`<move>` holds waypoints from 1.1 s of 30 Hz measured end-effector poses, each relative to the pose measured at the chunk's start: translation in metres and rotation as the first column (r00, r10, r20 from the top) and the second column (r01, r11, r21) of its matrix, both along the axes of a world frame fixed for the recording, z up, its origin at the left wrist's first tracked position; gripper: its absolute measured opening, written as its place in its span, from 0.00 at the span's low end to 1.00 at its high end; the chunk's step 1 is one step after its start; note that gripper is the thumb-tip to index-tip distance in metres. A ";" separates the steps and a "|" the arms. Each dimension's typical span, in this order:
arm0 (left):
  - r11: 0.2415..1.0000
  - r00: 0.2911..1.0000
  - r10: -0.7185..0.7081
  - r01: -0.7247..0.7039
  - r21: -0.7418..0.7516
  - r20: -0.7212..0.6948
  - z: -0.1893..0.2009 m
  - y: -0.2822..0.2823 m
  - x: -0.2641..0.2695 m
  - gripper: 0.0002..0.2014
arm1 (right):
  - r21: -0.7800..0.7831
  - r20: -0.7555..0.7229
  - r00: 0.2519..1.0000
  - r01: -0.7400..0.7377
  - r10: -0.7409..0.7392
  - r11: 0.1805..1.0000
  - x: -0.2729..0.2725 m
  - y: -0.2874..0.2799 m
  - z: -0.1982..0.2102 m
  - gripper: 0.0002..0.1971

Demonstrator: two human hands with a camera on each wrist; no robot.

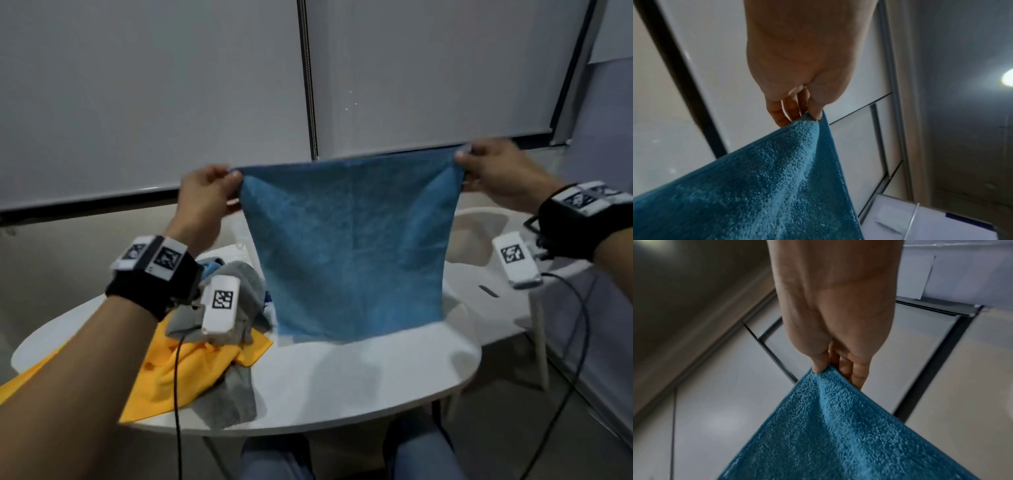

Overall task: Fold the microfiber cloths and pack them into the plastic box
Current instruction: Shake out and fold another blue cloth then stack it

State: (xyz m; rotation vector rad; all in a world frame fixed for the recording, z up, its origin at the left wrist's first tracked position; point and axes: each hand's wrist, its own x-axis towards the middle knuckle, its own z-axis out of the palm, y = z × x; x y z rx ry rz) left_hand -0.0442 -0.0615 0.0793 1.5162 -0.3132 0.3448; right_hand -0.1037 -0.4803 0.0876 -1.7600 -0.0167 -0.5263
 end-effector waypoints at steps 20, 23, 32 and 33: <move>0.786 0.743 -0.317 0.554 0.276 -0.589 -0.160 0.033 -0.071 0.08 | -0.050 -0.736 0.617 -0.460 0.279 0.886 -0.056 -0.034 -0.140 0.13; 0.817 0.729 -0.281 0.523 0.244 -0.624 -0.190 0.018 -0.066 0.09 | -0.003 -0.770 0.582 -0.413 0.262 0.911 -0.056 -0.034 -0.170 0.08; 0.889 0.808 0.079 0.208 0.407 -0.584 -0.256 -0.012 -0.029 0.06 | -0.163 -0.666 0.741 -0.026 -0.090 0.986 -0.031 -0.021 -0.239 0.08; 0.875 0.817 0.111 0.189 0.445 -0.565 -0.260 -0.011 -0.025 0.06 | -0.198 -0.654 0.747 -0.014 -0.121 0.980 -0.028 -0.020 -0.242 0.08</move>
